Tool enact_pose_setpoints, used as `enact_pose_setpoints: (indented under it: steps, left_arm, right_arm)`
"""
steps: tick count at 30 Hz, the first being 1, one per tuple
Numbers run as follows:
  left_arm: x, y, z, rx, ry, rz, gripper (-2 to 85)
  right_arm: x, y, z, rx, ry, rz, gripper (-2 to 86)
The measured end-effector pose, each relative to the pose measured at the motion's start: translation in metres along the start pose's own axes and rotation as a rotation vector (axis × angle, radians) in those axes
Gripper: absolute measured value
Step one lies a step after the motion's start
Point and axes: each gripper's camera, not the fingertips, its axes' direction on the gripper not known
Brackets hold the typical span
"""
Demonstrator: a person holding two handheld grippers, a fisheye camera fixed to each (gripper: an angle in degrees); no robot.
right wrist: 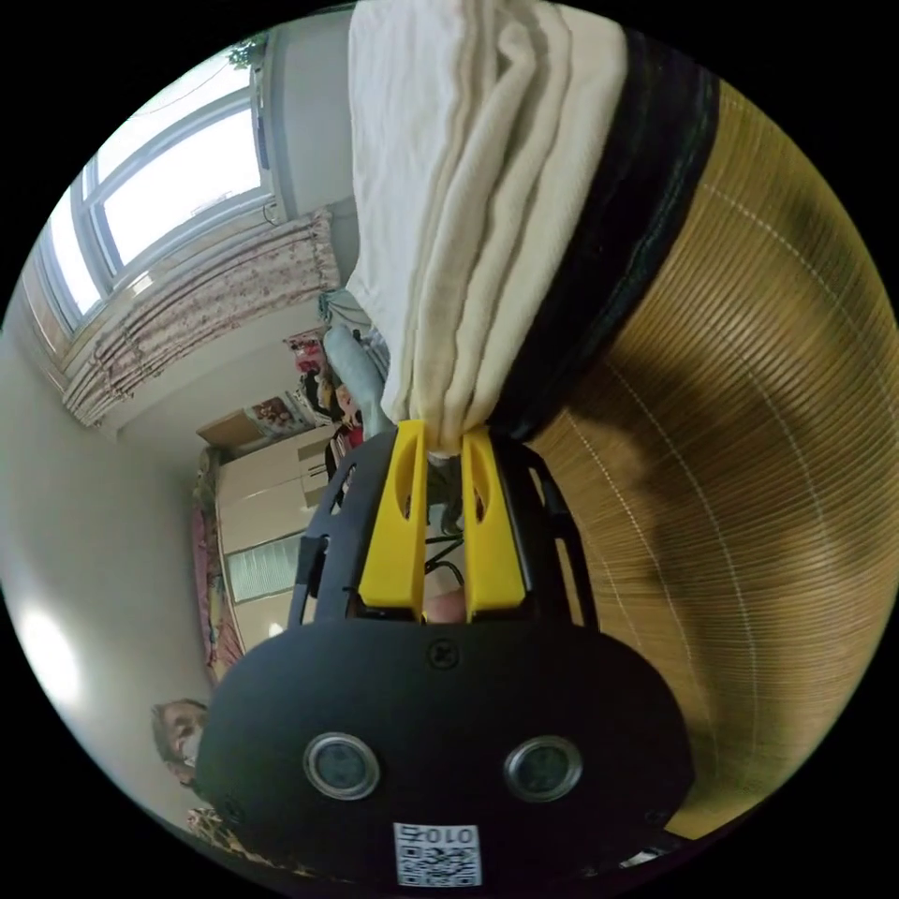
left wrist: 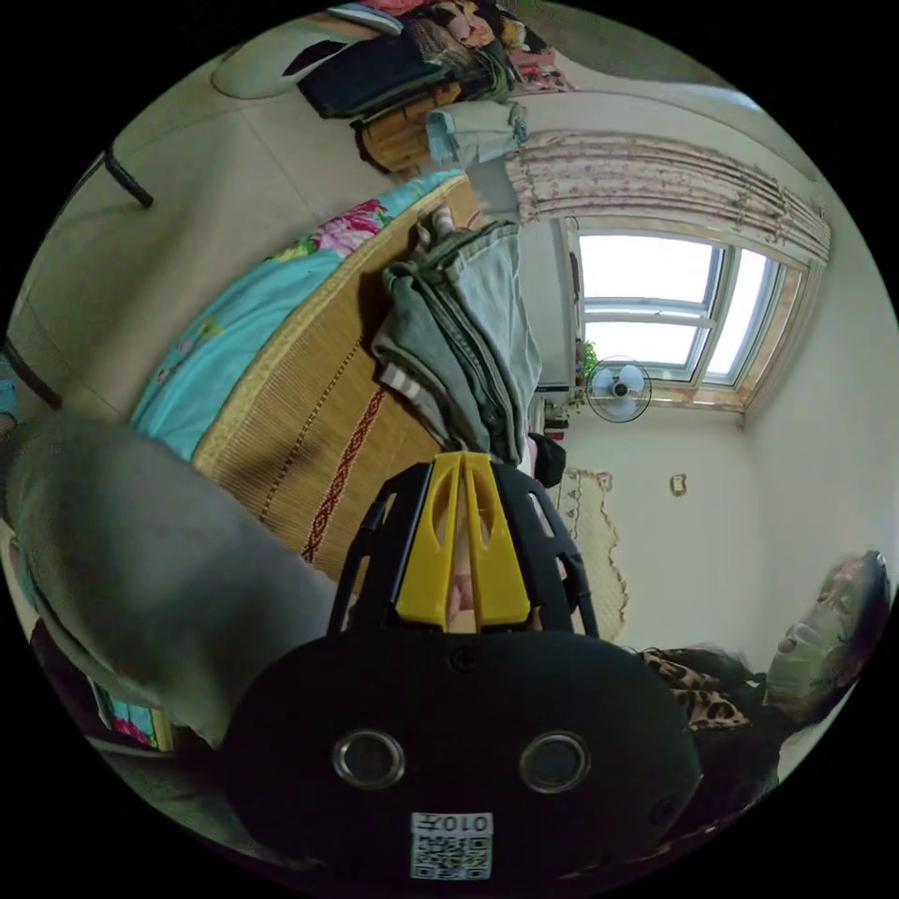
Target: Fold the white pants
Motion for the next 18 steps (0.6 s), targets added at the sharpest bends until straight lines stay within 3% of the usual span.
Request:
enact_pose_setpoints:
  steps: [6, 10, 12, 15, 18]
  left_arm:
    - [-0.030, 0.013, -0.029, 0.057, 0.065, -0.040, 0.0]
    - [-0.048, 0.021, -0.043, 0.078, 0.078, -0.069, 0.0]
    - [-0.053, 0.024, -0.048, 0.088, 0.083, -0.074, 0.0]
    - [-0.059, 0.029, -0.057, 0.110, 0.089, -0.078, 0.0]
    - [-0.067, 0.033, -0.064, 0.125, 0.087, -0.094, 0.0]
  right_arm:
    - [-0.053, 0.000, -0.033, 0.045, -0.167, -0.114, 4.0]
    - [-0.043, -0.002, -0.005, -0.017, -0.039, -0.119, 3.6]
    - [-0.009, -0.006, 0.010, -0.042, 0.043, -0.015, 3.6]
    - [0.014, -0.006, 0.003, -0.037, -0.117, 0.024, 3.5]
    - [-0.031, -0.006, -0.017, -0.022, -0.110, -0.119, 3.6]
